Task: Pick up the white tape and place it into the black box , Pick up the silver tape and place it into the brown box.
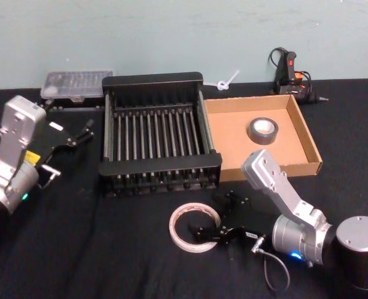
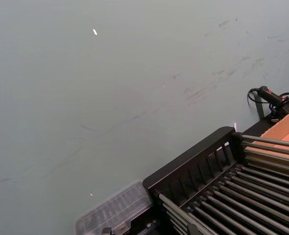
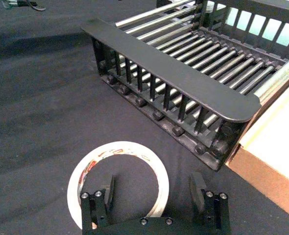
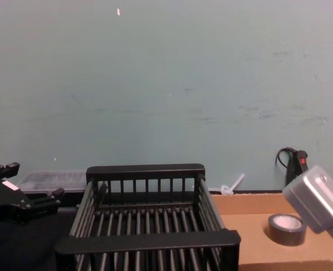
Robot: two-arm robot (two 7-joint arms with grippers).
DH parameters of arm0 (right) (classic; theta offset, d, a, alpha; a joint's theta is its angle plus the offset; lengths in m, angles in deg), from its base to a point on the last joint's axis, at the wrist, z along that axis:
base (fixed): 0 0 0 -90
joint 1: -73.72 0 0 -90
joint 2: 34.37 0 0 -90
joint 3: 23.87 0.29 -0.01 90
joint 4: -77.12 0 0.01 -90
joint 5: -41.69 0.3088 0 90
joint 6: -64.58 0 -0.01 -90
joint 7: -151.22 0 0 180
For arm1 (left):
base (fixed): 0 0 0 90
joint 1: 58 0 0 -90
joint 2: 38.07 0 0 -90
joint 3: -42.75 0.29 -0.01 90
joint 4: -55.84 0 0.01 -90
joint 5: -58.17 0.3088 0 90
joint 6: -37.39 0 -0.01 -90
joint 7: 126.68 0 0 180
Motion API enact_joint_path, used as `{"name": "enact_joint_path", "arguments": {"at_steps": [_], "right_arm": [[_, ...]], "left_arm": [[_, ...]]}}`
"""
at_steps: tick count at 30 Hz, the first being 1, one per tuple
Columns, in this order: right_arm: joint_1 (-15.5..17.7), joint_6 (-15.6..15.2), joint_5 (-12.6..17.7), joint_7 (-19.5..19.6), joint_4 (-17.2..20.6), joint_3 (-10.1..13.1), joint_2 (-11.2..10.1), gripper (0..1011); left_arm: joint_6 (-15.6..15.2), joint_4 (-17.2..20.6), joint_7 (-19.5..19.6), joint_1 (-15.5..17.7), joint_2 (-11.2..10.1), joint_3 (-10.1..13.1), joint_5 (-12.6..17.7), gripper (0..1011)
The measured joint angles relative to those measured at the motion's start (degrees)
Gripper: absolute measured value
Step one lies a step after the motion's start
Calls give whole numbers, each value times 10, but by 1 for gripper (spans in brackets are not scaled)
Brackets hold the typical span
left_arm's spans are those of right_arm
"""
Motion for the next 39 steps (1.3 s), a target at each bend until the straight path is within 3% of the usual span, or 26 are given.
{"name": "enact_joint_path", "arguments": {"at_steps": [39], "right_arm": [[4,-3,-12,1,-2,5,7,1002]], "left_arm": [[0,0,0,0,0,0,0,1001]]}}
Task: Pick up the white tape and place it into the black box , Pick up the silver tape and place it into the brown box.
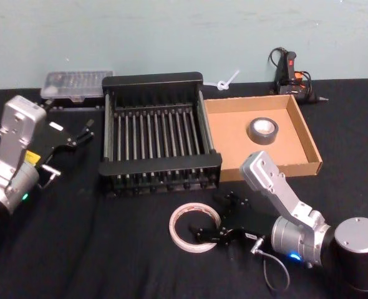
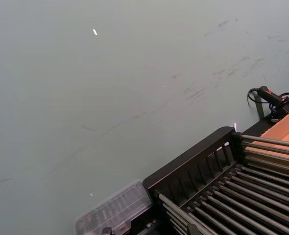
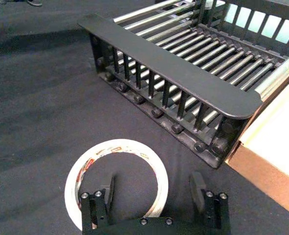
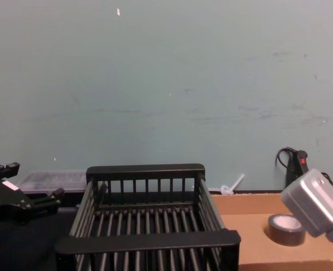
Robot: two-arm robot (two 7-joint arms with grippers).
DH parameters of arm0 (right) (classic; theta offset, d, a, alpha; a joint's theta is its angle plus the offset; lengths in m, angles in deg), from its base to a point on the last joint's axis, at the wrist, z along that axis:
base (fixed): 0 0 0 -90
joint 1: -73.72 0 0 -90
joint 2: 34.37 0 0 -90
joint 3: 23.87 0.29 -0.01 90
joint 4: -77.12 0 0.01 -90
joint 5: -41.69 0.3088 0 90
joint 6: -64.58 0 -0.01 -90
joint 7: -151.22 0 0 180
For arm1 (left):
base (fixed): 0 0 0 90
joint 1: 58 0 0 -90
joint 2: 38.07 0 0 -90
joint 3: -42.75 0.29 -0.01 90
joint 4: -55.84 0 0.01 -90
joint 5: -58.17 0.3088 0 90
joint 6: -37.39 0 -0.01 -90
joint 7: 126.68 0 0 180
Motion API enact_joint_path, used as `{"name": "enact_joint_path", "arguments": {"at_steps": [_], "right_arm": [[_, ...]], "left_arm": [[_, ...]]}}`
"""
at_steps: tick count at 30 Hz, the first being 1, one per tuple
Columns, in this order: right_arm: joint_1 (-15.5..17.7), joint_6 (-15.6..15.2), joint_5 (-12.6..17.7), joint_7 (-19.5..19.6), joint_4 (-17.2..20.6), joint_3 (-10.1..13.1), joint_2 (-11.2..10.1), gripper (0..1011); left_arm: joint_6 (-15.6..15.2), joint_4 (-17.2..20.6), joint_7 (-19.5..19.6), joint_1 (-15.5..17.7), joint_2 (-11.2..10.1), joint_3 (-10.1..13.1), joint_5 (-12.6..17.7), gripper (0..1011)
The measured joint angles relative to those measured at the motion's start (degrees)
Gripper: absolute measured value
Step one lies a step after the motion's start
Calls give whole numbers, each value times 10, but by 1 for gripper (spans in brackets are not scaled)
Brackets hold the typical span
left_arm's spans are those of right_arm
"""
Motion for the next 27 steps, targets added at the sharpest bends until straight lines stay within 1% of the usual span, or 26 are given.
{"name": "enact_joint_path", "arguments": {"at_steps": [3,5,7,8,9,13,15,17,18,19,21,23,24,25,27], "right_arm": [[0,0,0,0,0,0,0,1003],[0,0,0,0,0,0,0,946],[0,0,0,0,0,0,0,933],[0,0,0,0,0,0,0,891],[0,0,0,0,0,0,0,882],[0,0,1,0,0,0,0,758],[-1,0,1,0,0,0,0,717],[-1,0,1,-1,0,0,0,634],[-1,0,1,-1,0,0,0,620],[-1,0,1,-1,0,0,0,563],[-1,0,1,-1,0,0,0,512],[-1,0,1,-1,0,0,0,431],[-1,0,1,-1,0,0,0,416],[-1,0,1,-1,0,0,0,369],[-1,0,1,-1,0,0,0,329]], "left_arm": [[0,0,0,0,0,0,0,1001],[0,0,0,0,0,0,0,1001],[0,0,0,0,0,0,0,1001],[0,0,0,0,0,0,0,1001],[0,0,0,0,0,0,0,1001],[0,0,0,0,0,0,0,1001],[0,0,0,0,0,0,0,1001],[0,0,0,0,0,0,0,1001],[0,0,0,0,0,0,0,1001],[0,0,0,0,0,0,0,1001],[0,0,0,0,0,0,0,1002],[0,0,0,0,0,0,0,1001],[0,0,0,0,0,0,0,1001],[0,0,0,0,0,0,0,1001],[0,0,0,0,0,0,0,1001]]}}
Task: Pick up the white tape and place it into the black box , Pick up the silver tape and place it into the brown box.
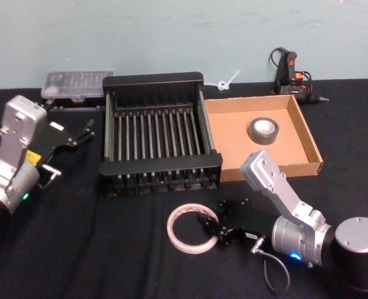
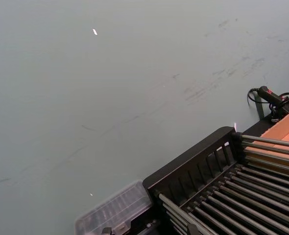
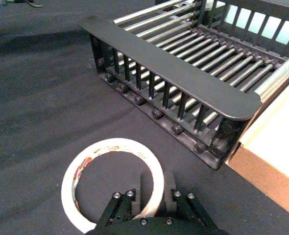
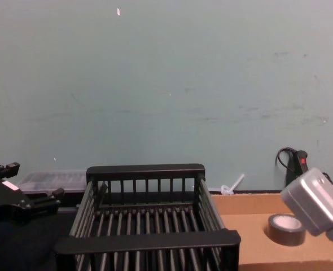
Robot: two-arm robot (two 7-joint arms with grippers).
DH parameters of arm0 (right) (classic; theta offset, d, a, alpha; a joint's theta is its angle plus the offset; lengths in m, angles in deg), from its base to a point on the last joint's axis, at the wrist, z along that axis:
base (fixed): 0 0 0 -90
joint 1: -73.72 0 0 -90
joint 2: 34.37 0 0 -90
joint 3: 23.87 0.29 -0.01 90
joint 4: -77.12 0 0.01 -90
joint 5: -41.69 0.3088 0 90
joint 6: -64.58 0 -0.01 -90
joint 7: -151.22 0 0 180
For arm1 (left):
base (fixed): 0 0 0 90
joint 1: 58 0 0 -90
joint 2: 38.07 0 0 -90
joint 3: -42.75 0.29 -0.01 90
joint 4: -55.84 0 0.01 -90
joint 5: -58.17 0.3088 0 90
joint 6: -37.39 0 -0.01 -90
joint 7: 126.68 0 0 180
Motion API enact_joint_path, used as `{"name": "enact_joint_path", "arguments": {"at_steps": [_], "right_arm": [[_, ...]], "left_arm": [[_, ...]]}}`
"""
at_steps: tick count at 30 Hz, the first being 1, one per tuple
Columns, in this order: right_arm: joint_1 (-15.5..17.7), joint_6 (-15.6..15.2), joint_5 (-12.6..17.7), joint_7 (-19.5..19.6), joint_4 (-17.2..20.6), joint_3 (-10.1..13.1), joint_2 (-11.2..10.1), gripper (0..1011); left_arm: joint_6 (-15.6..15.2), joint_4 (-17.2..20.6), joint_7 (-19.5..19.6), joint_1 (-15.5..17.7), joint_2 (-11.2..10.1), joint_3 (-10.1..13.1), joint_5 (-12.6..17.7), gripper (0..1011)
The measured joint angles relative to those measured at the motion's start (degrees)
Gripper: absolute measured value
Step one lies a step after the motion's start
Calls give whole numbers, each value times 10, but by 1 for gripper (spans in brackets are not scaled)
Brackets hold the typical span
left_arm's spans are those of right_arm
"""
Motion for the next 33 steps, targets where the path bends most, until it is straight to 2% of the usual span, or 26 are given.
{"name": "enact_joint_path", "arguments": {"at_steps": [5,9,25,33], "right_arm": [[0,0,0,0,0,0,0,162],[0,0,0,0,0,0,0,103],[0,5,10,-10,4,3,-3,92],[1,13,23,-26,31,6,-18,92]], "left_arm": [[0,0,0,0,0,0,0,1001],[0,0,0,0,0,0,0,1001],[0,0,0,0,0,0,0,1001],[0,0,0,0,0,0,0,1001]]}}
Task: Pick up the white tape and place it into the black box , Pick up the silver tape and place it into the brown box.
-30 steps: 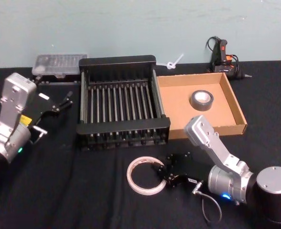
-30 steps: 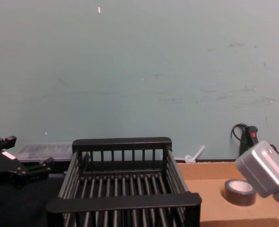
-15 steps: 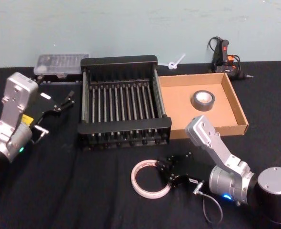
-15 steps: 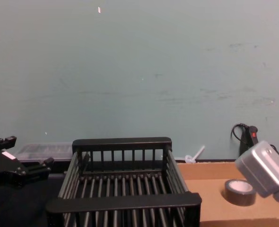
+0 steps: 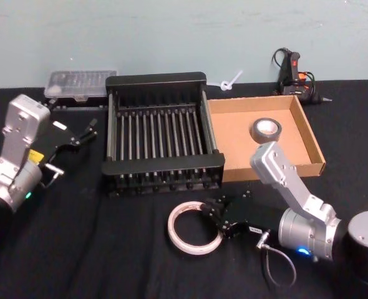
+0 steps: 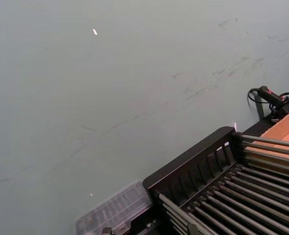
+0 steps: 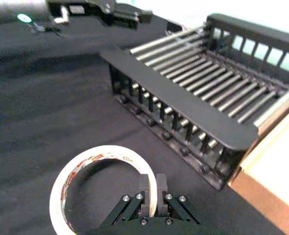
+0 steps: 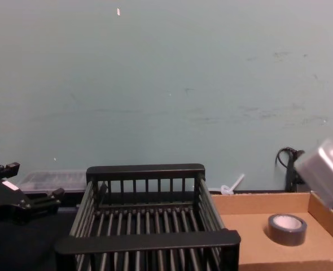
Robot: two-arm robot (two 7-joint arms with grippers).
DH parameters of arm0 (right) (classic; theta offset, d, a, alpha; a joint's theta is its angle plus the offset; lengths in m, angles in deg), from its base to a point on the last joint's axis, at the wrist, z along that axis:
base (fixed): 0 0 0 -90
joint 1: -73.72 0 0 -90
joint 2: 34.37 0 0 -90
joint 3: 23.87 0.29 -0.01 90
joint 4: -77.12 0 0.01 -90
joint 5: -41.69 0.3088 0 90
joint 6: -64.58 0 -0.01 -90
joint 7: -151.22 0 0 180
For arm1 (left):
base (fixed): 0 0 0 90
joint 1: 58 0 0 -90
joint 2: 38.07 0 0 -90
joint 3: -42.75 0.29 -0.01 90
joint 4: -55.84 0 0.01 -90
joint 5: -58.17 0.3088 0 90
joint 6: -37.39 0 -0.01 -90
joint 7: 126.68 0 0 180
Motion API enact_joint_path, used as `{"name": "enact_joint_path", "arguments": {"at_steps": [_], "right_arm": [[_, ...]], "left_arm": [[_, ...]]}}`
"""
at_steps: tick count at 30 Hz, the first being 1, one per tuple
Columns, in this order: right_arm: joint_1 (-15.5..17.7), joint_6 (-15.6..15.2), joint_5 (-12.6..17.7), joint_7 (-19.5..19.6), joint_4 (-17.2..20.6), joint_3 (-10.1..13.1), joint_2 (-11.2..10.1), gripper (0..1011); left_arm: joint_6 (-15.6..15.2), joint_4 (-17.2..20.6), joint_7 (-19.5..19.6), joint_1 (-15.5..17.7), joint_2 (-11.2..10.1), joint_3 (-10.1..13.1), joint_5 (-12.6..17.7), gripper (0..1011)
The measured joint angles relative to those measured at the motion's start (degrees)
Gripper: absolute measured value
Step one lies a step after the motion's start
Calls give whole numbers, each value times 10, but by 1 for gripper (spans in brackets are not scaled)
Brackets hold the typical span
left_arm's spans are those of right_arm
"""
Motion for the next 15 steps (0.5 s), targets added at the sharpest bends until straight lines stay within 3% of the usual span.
{"name": "enact_joint_path", "arguments": {"at_steps": [10,15], "right_arm": [[2,14,28,-24,52,6,-33,92],[-4,24,38,-24,63,9,-38,92]], "left_arm": [[0,0,0,0,0,0,0,1001],[0,0,0,0,0,0,0,1001]]}}
